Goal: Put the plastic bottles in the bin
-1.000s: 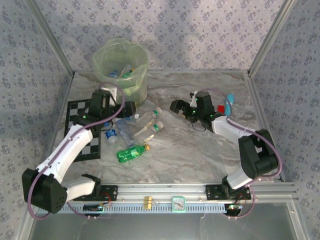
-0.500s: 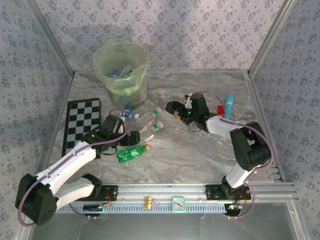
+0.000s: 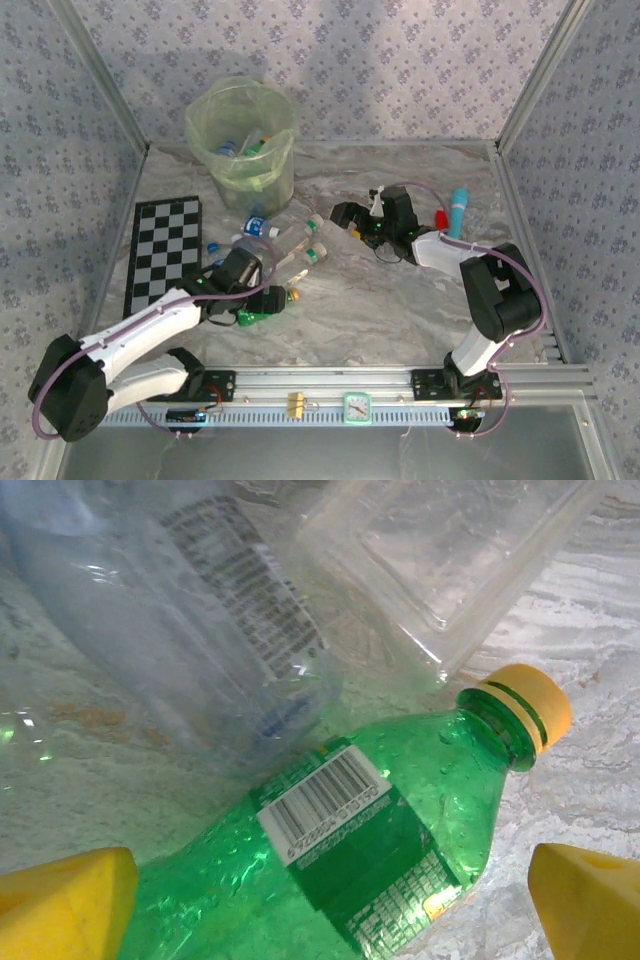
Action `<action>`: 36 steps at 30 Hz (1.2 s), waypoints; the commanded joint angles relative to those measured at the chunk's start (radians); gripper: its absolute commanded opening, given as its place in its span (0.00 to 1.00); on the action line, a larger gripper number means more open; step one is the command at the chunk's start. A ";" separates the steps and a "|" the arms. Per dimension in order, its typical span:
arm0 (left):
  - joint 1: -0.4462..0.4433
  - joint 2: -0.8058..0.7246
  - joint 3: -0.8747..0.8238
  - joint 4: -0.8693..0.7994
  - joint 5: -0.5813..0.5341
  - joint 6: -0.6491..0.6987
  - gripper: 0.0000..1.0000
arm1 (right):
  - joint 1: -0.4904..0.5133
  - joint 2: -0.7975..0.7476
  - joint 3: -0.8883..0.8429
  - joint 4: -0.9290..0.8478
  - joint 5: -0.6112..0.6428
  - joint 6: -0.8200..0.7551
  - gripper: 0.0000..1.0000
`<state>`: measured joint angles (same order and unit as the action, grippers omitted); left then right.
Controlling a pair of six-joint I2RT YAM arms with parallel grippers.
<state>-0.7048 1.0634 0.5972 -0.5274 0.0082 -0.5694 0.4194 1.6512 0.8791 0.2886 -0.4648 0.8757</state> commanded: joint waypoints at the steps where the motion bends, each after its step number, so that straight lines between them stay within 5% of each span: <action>1: -0.032 0.029 -0.005 0.019 0.013 -0.010 1.00 | 0.001 -0.024 -0.007 -0.006 -0.011 -0.001 1.00; 12: -0.126 0.072 -0.007 -0.012 0.010 -0.030 0.99 | -0.002 -0.034 -0.017 -0.012 -0.005 -0.001 1.00; 27: -0.186 0.302 0.061 0.051 0.007 0.108 0.65 | -0.008 -0.055 -0.029 -0.030 -0.006 -0.008 1.00; 36: -0.217 0.265 0.092 0.049 -0.002 0.120 0.51 | -0.016 -0.059 -0.026 -0.037 -0.007 -0.011 1.00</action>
<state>-0.9131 1.3560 0.6498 -0.4839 -0.0090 -0.4644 0.4084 1.6150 0.8616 0.2657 -0.4644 0.8749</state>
